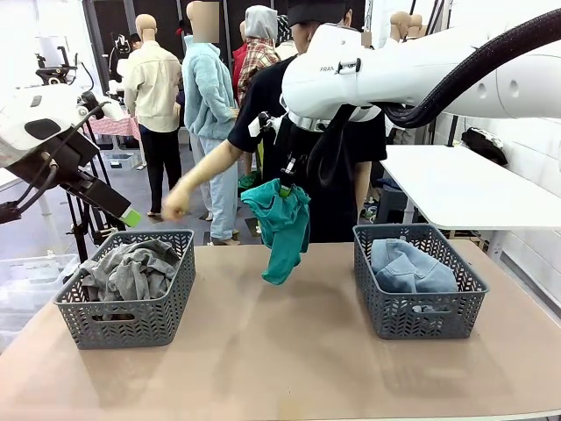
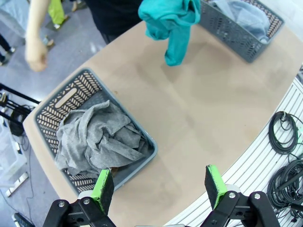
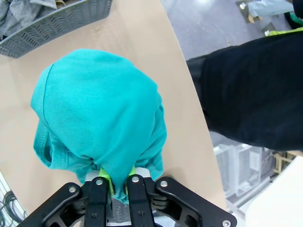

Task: Sort the tops and bottoms.
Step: Sort the clothes according to human instructions.

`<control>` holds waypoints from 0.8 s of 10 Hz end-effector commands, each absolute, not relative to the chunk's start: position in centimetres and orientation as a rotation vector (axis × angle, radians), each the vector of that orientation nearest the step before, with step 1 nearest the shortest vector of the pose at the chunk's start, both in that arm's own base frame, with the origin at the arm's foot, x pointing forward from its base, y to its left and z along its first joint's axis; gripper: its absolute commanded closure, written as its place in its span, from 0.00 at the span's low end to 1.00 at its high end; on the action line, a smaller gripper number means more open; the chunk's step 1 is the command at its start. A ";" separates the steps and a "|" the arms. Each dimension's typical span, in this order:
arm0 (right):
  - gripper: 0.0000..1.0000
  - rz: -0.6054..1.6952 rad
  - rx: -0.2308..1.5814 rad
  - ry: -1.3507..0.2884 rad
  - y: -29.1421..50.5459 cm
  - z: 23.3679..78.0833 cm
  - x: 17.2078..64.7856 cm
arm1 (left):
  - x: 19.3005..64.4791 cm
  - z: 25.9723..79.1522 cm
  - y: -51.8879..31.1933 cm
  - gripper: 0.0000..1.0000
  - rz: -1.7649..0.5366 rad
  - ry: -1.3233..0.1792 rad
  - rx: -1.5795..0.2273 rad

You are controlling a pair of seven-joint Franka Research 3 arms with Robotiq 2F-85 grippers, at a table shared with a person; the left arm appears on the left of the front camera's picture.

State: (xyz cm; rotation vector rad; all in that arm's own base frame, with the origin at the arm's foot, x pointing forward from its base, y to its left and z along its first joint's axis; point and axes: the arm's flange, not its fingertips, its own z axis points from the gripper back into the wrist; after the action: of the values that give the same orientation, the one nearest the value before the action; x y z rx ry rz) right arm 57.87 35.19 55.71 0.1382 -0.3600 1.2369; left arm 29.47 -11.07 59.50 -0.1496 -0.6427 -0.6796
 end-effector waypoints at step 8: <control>1.00 1.236 0.138 -0.364 35.1 56.0 57.7 | 29.5 59.5 -10.9 0.00 -0.680 -0.645 -0.162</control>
State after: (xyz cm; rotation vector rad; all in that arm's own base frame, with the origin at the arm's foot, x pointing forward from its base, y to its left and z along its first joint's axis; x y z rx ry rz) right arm 57.86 35.19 55.71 0.1382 -0.3600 1.2369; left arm 29.47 -11.07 59.50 -0.1496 -0.6427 -0.6796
